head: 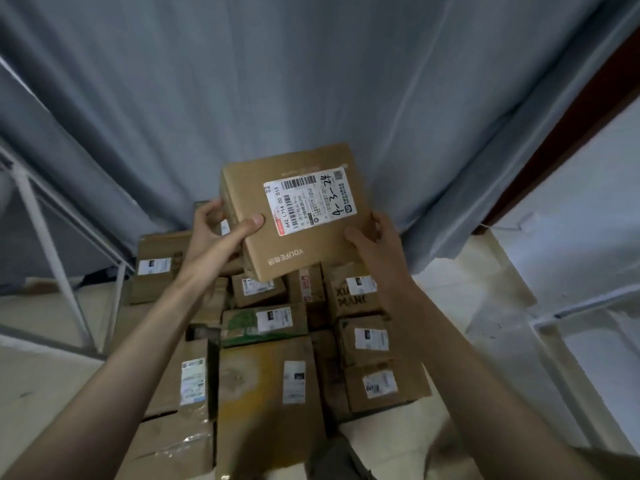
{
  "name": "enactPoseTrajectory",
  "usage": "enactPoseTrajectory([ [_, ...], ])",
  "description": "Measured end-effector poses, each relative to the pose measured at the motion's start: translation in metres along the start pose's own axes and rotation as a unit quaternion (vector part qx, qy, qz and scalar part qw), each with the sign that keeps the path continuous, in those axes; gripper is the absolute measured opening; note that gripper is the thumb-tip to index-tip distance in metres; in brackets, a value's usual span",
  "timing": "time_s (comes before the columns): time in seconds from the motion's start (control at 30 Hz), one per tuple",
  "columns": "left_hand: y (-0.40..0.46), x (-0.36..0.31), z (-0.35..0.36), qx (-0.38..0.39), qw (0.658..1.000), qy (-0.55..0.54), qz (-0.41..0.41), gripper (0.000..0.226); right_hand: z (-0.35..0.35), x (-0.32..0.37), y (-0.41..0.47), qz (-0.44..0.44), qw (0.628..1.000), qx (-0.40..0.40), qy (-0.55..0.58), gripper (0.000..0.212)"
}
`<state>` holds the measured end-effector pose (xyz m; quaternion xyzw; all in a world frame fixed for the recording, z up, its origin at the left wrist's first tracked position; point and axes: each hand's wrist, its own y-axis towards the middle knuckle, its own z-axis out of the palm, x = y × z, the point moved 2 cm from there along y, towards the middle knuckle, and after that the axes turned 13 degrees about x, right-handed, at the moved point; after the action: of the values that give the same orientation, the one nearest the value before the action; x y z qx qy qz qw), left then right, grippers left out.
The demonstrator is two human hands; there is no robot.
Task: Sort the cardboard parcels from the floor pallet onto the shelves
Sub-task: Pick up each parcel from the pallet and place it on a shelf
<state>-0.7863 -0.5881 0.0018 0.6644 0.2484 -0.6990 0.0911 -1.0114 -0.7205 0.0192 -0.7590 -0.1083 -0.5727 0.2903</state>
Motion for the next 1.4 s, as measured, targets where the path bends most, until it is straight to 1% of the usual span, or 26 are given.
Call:
enactPoseTrajectory([
  [0.13, 0.032, 0.001, 0.026, -0.052, 0.999, 0.011, -0.007, 0.114, -0.025, -0.003, 0.049, -0.001, 0.994, 0.08, 0.079, 0.063],
  [0.2, 0.044, 0.0, 0.035, -0.073, 0.997, 0.011, -0.005, 0.106, -0.031, -0.004, 0.068, -0.007, 0.99, 0.11, 0.092, 0.059],
  [0.27, 0.051, -0.003, 0.041, -0.081, 0.997, 0.004, -0.006, 0.104, -0.035, -0.003, 0.081, -0.012, 0.987, 0.127, 0.097, 0.055],
  [0.43, 0.051, -0.008, 0.04, -0.073, 0.997, 0.004, -0.009, 0.112, -0.029, -0.003, 0.091, -0.012, 0.985, 0.128, 0.114, 0.056],
  [0.57, 0.034, -0.001, 0.036, -0.05, 0.999, -0.001, -0.014, 0.109, -0.015, -0.009, 0.078, 0.005, 0.982, 0.129, 0.14, 0.057],
  [0.7, 0.025, 0.003, 0.033, -0.053, 0.999, 0.008, -0.003, 0.107, -0.009, -0.018, 0.065, 0.02, 0.979, 0.129, 0.158, 0.057],
  [0.87, 0.039, 0.005, 0.032, -0.058, 0.997, 0.044, -0.014, 0.12, -0.012, -0.024, 0.071, 0.044, 0.968, 0.126, 0.211, 0.051],
  [0.93, 0.055, 0.006, 0.035, -0.058, 0.997, 0.055, -0.02, 0.12, -0.016, -0.024, 0.085, 0.045, 0.968, 0.115, 0.217, 0.049],
  [1.1, 0.123, 0.019, 0.05, -0.073, 0.995, 0.059, -0.015, 0.102, -0.027, -0.029, 0.151, 0.071, 0.964, 0.082, 0.241, 0.046],
  [1.17, 0.159, 0.032, 0.059, -0.06, 0.997, 0.046, -0.029, 0.094, -0.029, -0.038, 0.189, 0.087, 0.964, 0.067, 0.241, 0.045],
  [1.23, 0.2, 0.057, 0.065, -0.044, 0.997, 0.038, -0.044, 0.083, -0.027, -0.054, 0.233, 0.104, 0.964, 0.057, 0.237, 0.045],
  [1.27, 0.221, 0.072, 0.068, -0.04, 0.997, 0.04, -0.056, 0.081, -0.024, -0.066, 0.256, 0.113, 0.964, 0.054, 0.236, 0.046],
  [1.37, 0.278, 0.13, 0.074, -0.037, 0.993, 0.044, -0.098, 0.084, -0.01, -0.115, 0.321, 0.143, 0.961, 0.05, 0.23, 0.05],
  [1.4, 0.297, 0.152, 0.073, -0.044, 0.991, 0.061, -0.111, 0.085, -0.005, -0.135, 0.339, 0.155, 0.959, 0.05, 0.231, 0.052],
])
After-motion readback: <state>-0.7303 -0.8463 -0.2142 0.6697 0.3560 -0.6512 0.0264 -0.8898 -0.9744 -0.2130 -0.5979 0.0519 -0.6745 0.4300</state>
